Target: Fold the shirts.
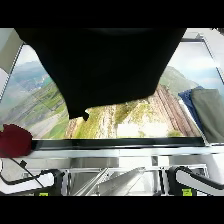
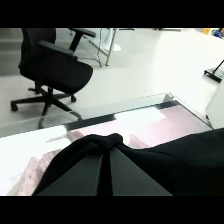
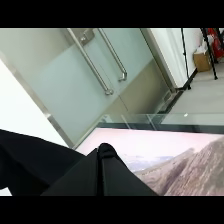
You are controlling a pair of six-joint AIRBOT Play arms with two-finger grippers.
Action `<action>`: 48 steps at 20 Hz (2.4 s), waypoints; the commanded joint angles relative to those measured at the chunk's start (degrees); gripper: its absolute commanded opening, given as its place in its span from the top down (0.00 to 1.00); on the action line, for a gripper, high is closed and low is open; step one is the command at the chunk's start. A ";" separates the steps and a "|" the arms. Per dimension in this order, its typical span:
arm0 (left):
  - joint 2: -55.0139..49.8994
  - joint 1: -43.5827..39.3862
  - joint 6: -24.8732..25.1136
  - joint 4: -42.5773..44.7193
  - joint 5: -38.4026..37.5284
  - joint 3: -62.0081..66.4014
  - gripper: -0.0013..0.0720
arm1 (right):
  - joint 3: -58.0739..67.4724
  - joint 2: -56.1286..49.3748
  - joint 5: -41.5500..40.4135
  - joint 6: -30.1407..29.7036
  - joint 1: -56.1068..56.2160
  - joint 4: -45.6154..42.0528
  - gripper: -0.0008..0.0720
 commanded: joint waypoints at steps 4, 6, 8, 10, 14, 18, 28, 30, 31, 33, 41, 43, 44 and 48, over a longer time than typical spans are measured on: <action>18.73 5.16 -1.09 -0.39 -10.23 -3.19 0.95 | 0.04 15.37 2.75 -2.75 -1.70 -0.92 0.96; 26.14 8.13 -4.33 -0.37 -10.32 -3.19 0.95 | 0.07 22.29 2.49 -1.09 -3.76 -3.23 0.96; 32.28 11.93 -6.34 -0.31 -7.67 -3.19 0.95 | 0.07 28.55 2.19 0.13 -6.51 -7.02 0.96; 36.11 15.78 -6.40 -0.26 -3.80 -3.19 0.95 | 0.04 33.03 0.24 0.17 -9.46 -11.08 0.96; 31.82 18.36 -7.37 -2.78 -4.94 -3.19 0.95 | -0.07 32.41 -0.44 1.38 -11.06 -13.03 0.96; 15.76 11.28 -7.39 -6.16 -14.32 -3.23 0.95 | -2.45 19.02 4.63 4.90 -6.05 -13.09 0.96; -38.40 -8.94 -4.24 12.41 -7.48 -0.79 0.80 | -7.17 -32.26 -17.25 5.92 6.19 -14.64 0.57; -44.02 -6.43 -5.11 12.31 -8.33 3.26 0.07 | -6.14 -37.97 -17.25 4.37 5.11 -10.36 0.43; -44.37 -4.63 -6.47 12.17 -8.61 3.87 0.01 | -6.05 -38.49 -15.67 4.39 4.26 -10.08 0.43; -42.21 -0.20 -8.22 12.24 -11.93 3.67 0.01 | -5.99 -37.29 -10.12 4.22 1.97 -10.12 0.44; -19.08 13.20 -15.58 24.41 -28.04 -22.69 0.02 | -10.71 -23.32 25.40 10.08 -7.04 -22.05 0.96; -12.59 13.53 -15.08 32.44 -24.35 -34.64 0.02 | -18.91 -18.23 27.30 8.46 -6.99 -24.59 0.96; -9.81 13.53 -14.05 35.10 -21.77 -40.65 0.02 | -23.61 -15.56 27.36 7.19 -7.10 -24.55 0.96; -5.05 13.49 -10.10 35.74 -14.88 -56.94 0.04 | -40.35 -6.16 22.88 2.99 -7.56 -24.35 0.96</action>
